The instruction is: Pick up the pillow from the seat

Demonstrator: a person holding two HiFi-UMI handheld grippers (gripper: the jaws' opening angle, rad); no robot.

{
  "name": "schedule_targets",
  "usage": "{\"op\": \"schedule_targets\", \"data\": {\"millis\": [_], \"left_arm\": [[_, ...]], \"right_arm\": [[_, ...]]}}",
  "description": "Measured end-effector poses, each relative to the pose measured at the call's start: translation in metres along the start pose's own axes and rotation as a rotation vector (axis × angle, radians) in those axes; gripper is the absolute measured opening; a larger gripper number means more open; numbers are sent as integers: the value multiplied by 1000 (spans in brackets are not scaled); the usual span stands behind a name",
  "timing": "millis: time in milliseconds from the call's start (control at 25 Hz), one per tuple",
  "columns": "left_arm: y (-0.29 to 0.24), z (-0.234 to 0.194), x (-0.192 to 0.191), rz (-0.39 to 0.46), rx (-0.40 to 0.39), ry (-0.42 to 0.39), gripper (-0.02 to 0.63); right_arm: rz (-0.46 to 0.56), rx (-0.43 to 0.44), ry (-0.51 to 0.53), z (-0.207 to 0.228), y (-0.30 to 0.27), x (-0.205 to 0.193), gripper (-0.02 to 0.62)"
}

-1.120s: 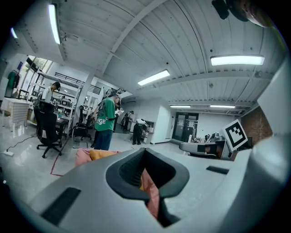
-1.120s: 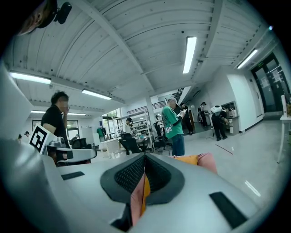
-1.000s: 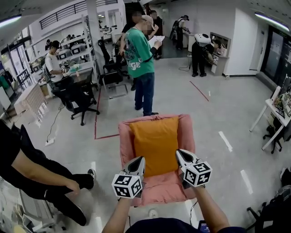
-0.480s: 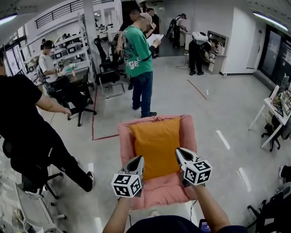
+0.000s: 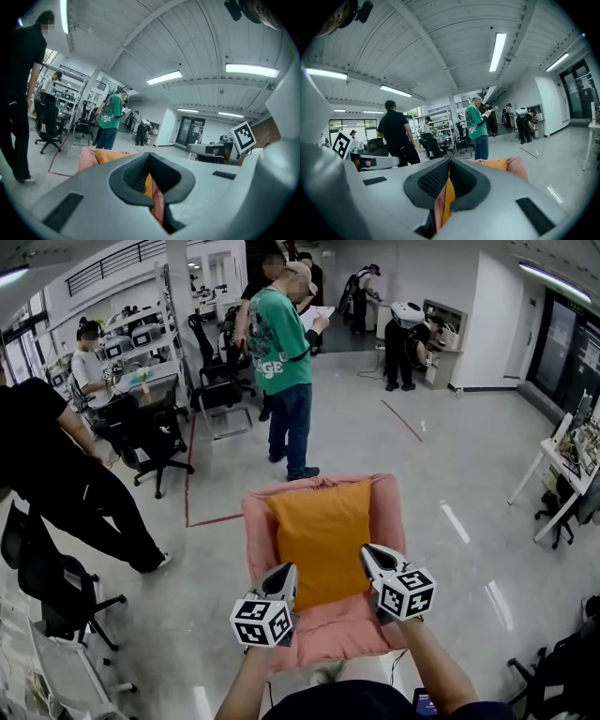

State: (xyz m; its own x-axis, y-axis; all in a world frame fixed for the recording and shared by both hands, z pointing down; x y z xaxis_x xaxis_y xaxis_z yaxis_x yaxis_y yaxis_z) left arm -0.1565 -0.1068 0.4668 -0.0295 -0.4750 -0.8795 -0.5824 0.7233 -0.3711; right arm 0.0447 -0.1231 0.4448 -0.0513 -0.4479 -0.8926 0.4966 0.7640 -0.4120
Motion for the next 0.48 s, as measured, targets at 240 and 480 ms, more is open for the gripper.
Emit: {"op": "schedule_targets", "data": {"millis": [240, 480], "left_arm": [[1, -8, -3, -1, 8, 10, 5], [-11, -5, -5, -13, 8, 26, 5]], "right_arm": [[4, -1, 0, -5, -6, 2, 20], [1, 4, -10, 7, -10, 1, 20]]}}
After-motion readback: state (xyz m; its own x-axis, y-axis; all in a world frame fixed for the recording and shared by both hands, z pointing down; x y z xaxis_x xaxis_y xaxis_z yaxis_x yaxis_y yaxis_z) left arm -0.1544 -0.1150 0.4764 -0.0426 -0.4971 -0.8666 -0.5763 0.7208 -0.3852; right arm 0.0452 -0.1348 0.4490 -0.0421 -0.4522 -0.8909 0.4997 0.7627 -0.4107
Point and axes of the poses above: the fingertips, and each gripper's own axes: y backward along the fingers, z to its right, x out of its top, the point moved 4 cm from there along y, backward along the fingers, and after that the axes turned 12 degrees about -z, right-handed, at the moved point
